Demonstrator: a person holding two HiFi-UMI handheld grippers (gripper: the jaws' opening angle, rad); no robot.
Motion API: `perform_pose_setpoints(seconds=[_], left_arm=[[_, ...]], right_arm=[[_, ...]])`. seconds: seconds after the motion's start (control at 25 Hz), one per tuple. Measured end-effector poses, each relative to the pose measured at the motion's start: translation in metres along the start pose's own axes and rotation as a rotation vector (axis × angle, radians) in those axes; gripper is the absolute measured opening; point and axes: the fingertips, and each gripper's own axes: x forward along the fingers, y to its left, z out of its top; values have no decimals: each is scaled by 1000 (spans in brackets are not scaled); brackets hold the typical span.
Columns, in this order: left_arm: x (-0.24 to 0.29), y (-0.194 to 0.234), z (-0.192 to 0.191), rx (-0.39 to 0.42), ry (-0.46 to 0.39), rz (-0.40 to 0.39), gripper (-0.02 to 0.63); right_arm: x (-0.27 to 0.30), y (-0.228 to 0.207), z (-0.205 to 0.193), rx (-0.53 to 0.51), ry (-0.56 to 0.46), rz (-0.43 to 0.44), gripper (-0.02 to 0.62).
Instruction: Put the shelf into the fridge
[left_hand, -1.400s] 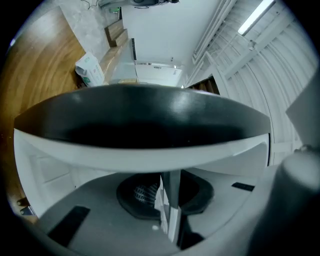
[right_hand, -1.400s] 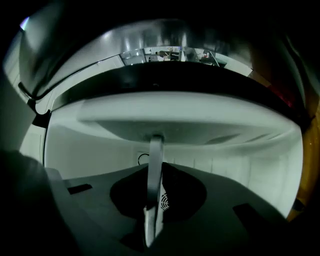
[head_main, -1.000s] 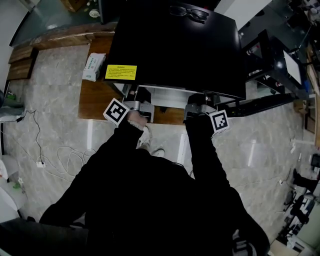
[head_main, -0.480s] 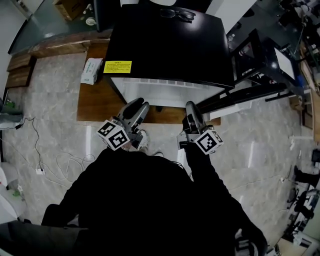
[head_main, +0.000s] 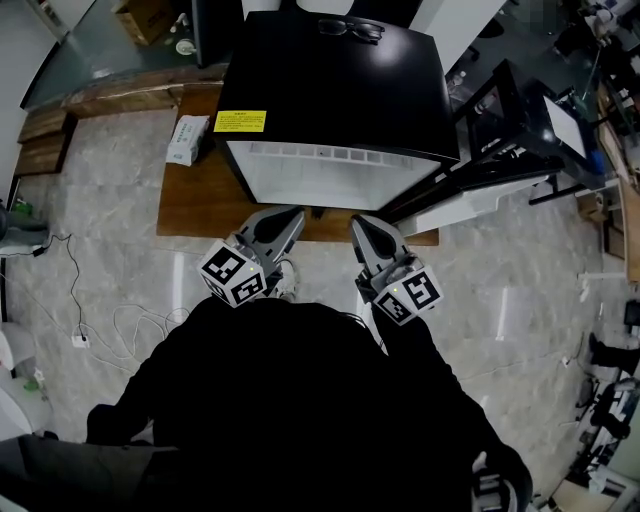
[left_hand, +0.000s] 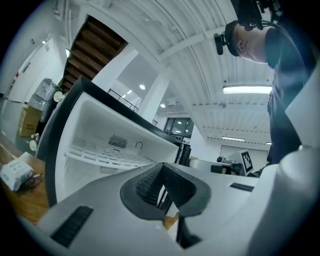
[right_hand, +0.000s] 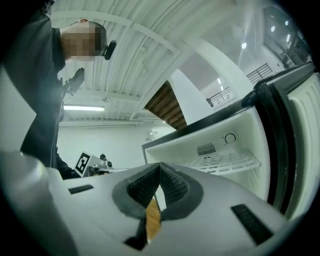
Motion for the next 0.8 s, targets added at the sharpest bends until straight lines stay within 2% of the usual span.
perform_pose_setpoints(seconds=[0.24, 0.44, 0.8], left_arm=[[-6, -2, -4, 43, 15, 2, 5], [-12, 0, -2, 73, 20, 20, 5], [-15, -9, -4, 88, 25, 10, 5]], right_arm=[[0, -2, 0, -4, -8, -17, 5], [0, 9, -1, -28, -1, 12, 5], [-5, 15, 0, -35, -5, 21, 5]])
